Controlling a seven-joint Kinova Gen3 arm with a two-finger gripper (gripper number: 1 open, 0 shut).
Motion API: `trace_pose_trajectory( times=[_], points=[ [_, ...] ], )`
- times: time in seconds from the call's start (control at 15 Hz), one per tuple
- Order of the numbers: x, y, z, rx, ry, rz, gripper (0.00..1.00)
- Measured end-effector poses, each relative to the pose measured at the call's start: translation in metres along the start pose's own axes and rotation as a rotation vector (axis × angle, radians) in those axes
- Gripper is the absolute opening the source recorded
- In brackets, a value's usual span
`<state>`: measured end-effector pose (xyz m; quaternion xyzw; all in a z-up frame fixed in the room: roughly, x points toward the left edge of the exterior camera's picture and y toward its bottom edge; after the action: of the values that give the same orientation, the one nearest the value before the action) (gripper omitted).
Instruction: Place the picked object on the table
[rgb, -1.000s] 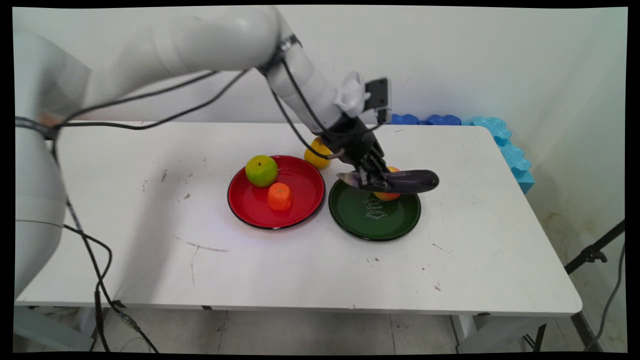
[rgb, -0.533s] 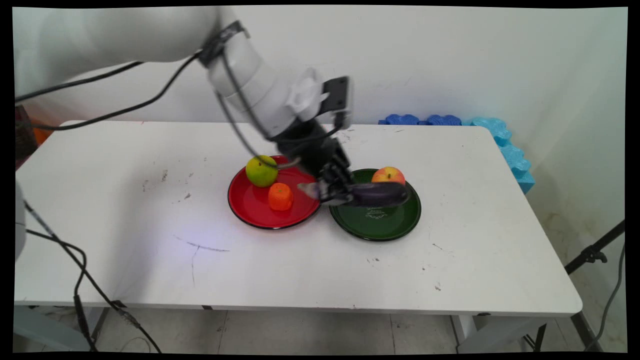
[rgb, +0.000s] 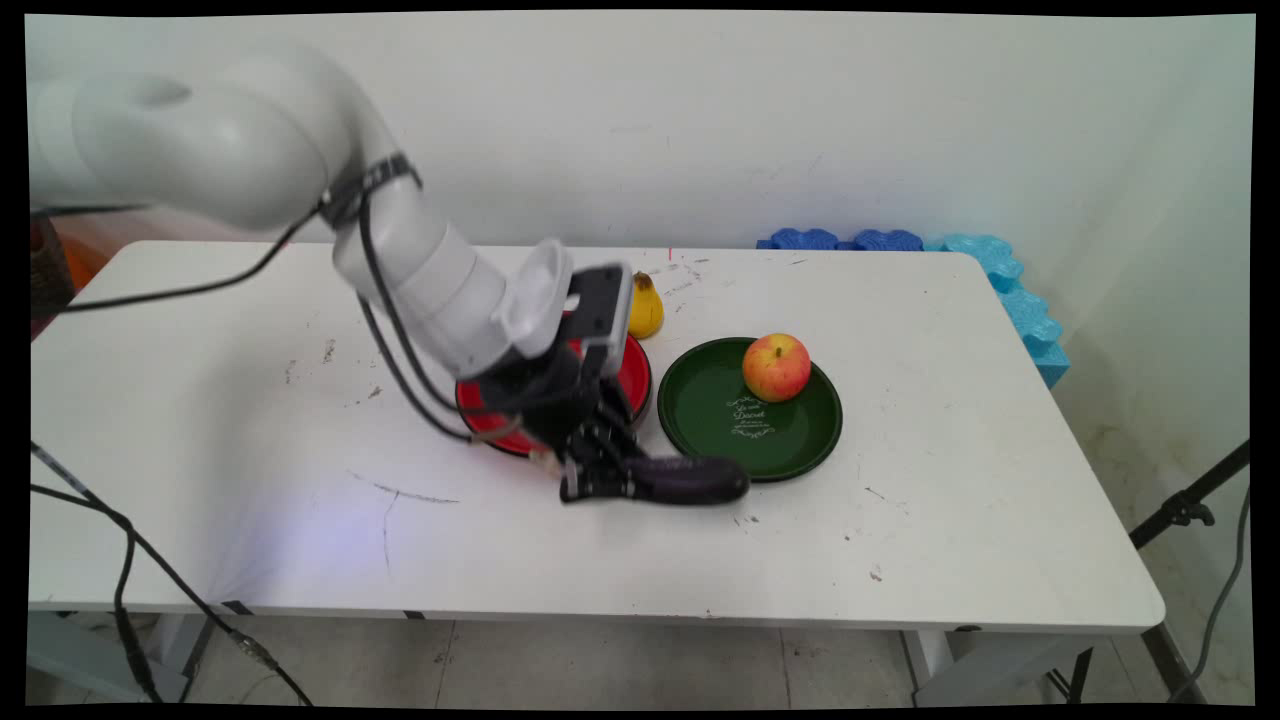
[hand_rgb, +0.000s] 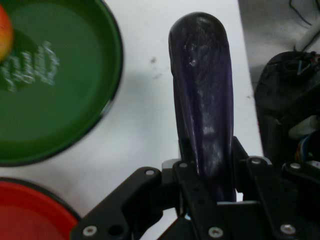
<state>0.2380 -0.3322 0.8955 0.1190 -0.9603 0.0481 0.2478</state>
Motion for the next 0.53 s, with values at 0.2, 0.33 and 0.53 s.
trace_pose_trajectory(
  times=[0.2,0.33,0.53],
  points=[
    [-0.016,0.011,0.023,-0.004,0.009,-0.041,0.00],
    [-0.023,0.014,0.039,-0.001,0.015,-0.062,0.00],
    [-0.029,0.014,0.054,0.010,0.021,-0.088,0.00]
  ],
)
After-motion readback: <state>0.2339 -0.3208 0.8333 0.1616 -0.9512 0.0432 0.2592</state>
